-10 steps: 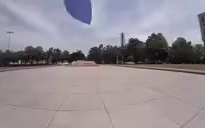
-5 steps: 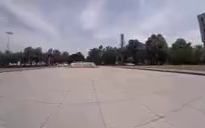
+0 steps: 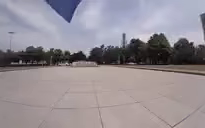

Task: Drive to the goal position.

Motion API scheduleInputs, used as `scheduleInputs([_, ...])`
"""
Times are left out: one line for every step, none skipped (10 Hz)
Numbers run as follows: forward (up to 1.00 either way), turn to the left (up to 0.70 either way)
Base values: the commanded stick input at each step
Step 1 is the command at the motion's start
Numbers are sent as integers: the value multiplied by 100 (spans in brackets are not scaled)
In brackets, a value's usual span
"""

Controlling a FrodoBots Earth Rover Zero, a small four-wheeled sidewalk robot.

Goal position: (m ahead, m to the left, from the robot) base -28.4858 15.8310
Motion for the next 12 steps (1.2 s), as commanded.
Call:
scheduleInputs([0,100])
scheduleInputs([0,100])
scheduleInputs([0,100])
scheduleInputs([0,100])
scheduleInputs([0,100])
scheduleInputs([0,100])
scheduleInputs([0,100])
scheduleInputs([0,100])
scheduleInputs([0,100])
scheduleInputs([0,100])
scheduleInputs([0,100])
scheduleInputs([0,100])
